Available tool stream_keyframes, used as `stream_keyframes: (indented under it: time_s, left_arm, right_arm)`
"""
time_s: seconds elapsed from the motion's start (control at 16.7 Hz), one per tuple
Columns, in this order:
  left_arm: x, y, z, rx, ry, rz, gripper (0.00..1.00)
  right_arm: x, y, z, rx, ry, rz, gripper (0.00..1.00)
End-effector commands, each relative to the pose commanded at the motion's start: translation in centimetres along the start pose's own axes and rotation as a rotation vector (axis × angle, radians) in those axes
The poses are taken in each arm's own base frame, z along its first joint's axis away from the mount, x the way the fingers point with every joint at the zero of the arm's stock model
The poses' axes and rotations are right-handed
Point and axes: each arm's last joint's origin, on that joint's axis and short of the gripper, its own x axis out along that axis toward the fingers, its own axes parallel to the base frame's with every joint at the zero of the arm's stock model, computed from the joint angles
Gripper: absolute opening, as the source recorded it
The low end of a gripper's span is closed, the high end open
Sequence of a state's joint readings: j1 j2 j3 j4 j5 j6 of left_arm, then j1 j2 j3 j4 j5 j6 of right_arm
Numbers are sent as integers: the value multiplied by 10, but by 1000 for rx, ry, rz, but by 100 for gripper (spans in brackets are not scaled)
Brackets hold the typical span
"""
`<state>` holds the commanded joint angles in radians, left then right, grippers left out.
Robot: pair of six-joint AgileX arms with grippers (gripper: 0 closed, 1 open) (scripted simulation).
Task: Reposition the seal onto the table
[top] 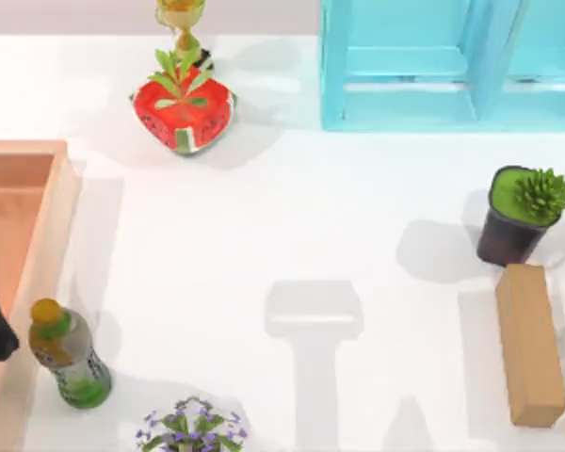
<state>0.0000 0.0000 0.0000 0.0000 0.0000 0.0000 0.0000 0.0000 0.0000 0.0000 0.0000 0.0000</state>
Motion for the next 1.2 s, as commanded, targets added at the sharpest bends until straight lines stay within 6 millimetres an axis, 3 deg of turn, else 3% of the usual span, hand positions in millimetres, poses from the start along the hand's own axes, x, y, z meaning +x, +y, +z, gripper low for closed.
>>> stream_keyframes:
  time_s: [0.24,0.6,0.84,1.2]
  left_arm:
    - [0,1,5,9,31,11,100]
    - [15,11,51,78,364,74,100]
    - [55,28,72,101,775,90,100]
    - [120,64,80,72,1291,48,100]
  right_arm:
    - [0,0,0,0,0,0,100]
    - [0,0,0,0,0,0,100]
    - [0,0,0,0,0,0,100]
    - [0,0,0,0,0,0,100]
